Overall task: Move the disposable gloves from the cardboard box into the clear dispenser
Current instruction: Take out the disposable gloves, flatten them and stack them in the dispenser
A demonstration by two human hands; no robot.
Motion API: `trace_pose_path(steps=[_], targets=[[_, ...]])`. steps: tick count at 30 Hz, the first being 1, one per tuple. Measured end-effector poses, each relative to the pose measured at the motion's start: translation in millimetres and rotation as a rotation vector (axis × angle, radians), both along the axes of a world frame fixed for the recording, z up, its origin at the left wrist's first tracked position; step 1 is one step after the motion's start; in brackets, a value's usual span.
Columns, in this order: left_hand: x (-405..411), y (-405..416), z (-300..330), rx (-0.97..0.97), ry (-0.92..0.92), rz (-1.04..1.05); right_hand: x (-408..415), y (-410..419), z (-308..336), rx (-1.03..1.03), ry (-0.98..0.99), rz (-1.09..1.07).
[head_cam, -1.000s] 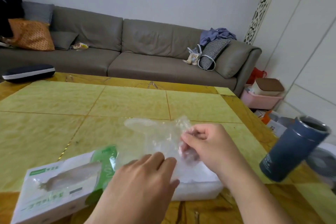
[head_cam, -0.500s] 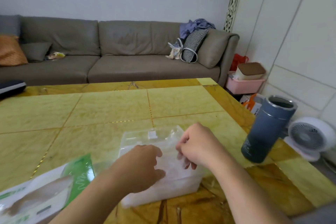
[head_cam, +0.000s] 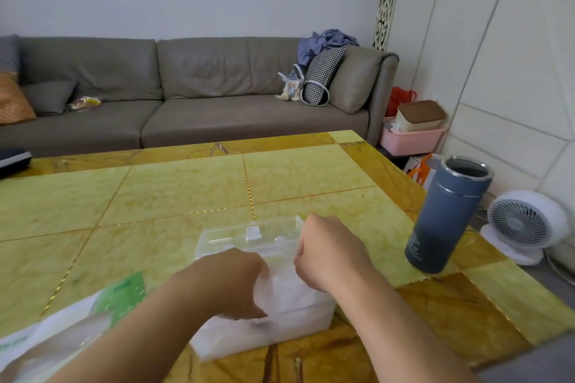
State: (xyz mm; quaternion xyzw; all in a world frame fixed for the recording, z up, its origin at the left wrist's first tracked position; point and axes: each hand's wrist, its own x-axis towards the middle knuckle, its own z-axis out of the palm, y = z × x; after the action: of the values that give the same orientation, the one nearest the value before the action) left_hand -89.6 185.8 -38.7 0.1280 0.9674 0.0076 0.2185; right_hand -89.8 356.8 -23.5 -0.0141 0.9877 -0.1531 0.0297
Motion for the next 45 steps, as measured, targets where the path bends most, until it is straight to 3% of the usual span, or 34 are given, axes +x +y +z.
trace_pose_path(steps=[7,10,13,16,19,27,32,39,45], targets=[[-5,-4,-17,-0.041,0.121,-0.100,4,-1,2,0.058,0.042,0.016],[-5,-8,-19,0.026,0.090,-0.089,8,-9,14,0.073,0.184,0.042],[-3,-10,-18,0.060,0.074,-0.094,17,-30,21,-0.144,0.297,0.176],[3,-8,-13,0.072,0.040,-0.098,22,-50,9,-0.311,0.062,0.244],[7,-12,-10,0.111,0.044,-0.095,18,-50,-4,-0.213,-0.083,0.187],[12,-23,6,0.160,-0.052,-0.066,9,-38,-22,0.083,-0.220,0.259],[21,-15,8,0.177,0.170,0.008,-5,-51,-24,0.207,-0.429,0.275],[21,-4,6,0.063,-0.129,0.135,-12,-52,-24,0.266,-0.506,0.280],[14,4,6,-0.104,-0.218,0.133,-15,-56,-40,0.278,-0.559,0.245]])
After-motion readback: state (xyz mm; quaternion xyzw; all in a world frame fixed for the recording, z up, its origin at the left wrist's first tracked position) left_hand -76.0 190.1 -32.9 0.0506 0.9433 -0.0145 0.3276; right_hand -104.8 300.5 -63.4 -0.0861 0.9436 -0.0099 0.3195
